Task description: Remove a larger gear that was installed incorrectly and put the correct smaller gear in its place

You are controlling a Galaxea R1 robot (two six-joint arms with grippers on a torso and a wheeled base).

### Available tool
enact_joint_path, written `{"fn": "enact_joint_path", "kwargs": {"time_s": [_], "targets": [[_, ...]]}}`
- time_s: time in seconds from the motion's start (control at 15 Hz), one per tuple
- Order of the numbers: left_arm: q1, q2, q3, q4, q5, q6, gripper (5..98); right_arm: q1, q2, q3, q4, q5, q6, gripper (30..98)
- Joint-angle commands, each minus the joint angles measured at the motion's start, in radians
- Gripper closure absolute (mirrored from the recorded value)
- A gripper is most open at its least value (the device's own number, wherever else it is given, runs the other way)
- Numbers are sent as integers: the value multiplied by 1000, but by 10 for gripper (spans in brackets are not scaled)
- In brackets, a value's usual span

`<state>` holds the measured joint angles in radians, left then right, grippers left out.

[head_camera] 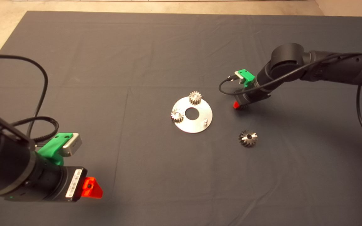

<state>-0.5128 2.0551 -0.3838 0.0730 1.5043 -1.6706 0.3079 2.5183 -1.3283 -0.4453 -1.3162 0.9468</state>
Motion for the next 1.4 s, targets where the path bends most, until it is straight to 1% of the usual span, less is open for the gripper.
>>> {"fn": "enact_joint_path", "kwargs": {"time_s": [0.0, 0.33, 0.47, 0.53, 0.6, 0.67, 0.8, 0.87, 1.0, 1.13, 1.33], "targets": [[-4, -2, 14, -19, 5, -4, 59, 20, 0, 3, -23, 2, -2, 852], [-4, -3, 14, -19, 5, -4, 59, 24, -2, 6, -23, 0, -2, 867], [-4, -2, 14, -19, 5, -4, 59, 27, 0, 13, -21, -8, 1, 868], [-4, -3, 14, -19, 5, -6, 59, 33, 0, 41, -19, -14, 3, 869], [-4, -2, 14, -19, 5, -5, 59, 57, -1, 90, -20, -27, 8, 870], [-4, -2, 14, -19, 5, -6, 59, 99, 4, 113, -19, -45, 11, 875], [-4, -2, 14, -19, 5, -6, 59, 125, 13, 121, -19, -73, 15, 876], [-4, -2, 14, -19, 5, -6, 59, 150, 14, 134, -15, -85, 15, 877], [-4, -2, 14, -19, 5, -6, 59, 166, 15, 176, -13, -107, 18, 877], [-4, -2, 13, -19, 5, -6, 59, 172, 34, 192, -7, -109, 18, 879], [-4, -2, 13, -19, 5, -6, 59, 171, 98, 190, 22, -147, 18, 878]]}}
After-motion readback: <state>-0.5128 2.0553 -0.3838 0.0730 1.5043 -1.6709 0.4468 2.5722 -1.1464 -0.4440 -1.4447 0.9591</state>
